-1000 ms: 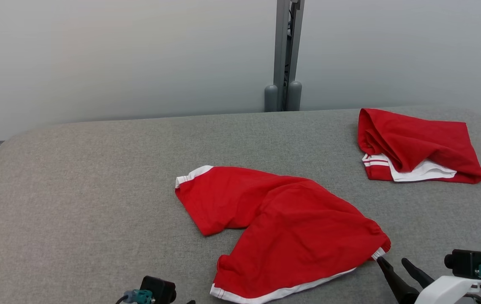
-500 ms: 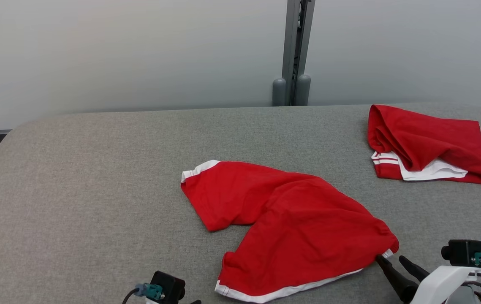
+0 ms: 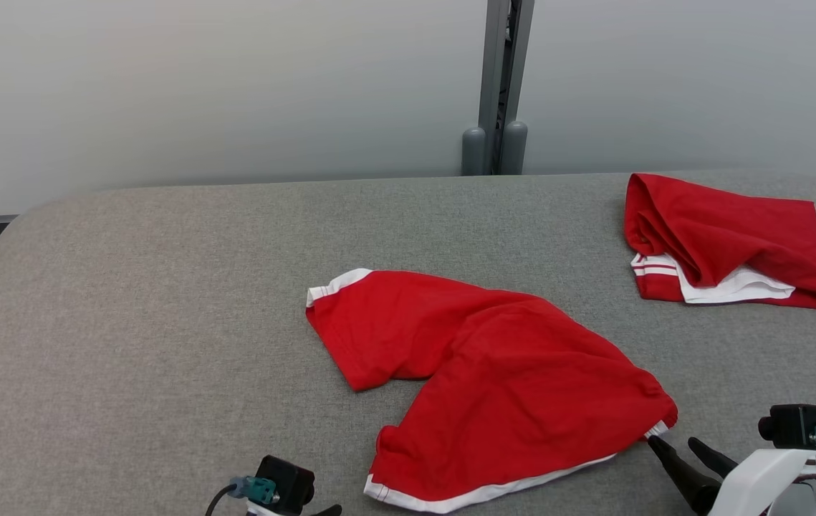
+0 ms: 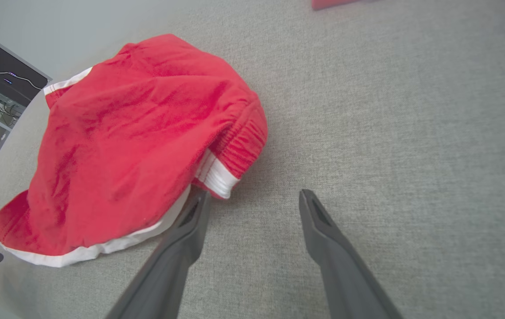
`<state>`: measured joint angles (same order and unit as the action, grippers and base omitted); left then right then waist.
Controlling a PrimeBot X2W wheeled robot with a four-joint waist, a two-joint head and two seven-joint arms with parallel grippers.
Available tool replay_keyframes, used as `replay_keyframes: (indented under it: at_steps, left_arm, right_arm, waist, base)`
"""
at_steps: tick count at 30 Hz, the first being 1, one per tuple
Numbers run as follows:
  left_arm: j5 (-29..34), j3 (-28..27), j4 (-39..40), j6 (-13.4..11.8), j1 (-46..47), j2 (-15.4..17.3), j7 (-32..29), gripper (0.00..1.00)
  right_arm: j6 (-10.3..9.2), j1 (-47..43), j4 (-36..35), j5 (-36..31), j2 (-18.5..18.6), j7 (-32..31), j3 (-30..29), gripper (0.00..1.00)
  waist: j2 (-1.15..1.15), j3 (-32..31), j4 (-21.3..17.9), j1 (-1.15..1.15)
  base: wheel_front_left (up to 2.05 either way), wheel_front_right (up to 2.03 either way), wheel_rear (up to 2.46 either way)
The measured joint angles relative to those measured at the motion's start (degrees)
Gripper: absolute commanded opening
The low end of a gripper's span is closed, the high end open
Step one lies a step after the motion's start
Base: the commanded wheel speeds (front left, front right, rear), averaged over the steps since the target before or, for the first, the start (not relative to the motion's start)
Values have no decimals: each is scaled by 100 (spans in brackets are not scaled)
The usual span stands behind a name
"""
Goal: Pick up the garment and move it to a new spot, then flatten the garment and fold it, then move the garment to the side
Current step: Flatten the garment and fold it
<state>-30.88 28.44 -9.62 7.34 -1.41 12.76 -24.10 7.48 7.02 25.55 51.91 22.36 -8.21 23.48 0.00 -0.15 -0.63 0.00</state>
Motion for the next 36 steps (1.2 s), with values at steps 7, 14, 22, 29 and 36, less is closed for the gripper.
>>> replay_keyframes:
  at_steps: [7,14,22,29,36]
  left_arm:
    - [5,47,4,0,99,26,100,100]
    - [13,167,-12,0,207,67,256,100]
    - [-21,383,-192,0,442,78,482,100]
    - [-101,556,-494,0,652,74,683,100]
    - [-266,714,-695,1,770,82,770,0]
  right_arm:
    - [0,85,-20,22,-33,68,92,100]
    - [0,194,37,108,-85,131,255,95]
    - [0,325,107,185,-79,259,441,84]
    - [0,447,137,247,-54,353,600,45]
    - [0,525,191,318,-49,430,766,0]
  waist:
    - [0,51,-32,0]
    - [0,89,-45,0]
    - [0,130,-97,0]
    - [0,175,-184,0]
    - [0,178,-221,0]
  base:
    - [0,0,0]
    - [0,0,0]
    - [0,0,0]
    - [0,0,0]
    - [0,0,0]
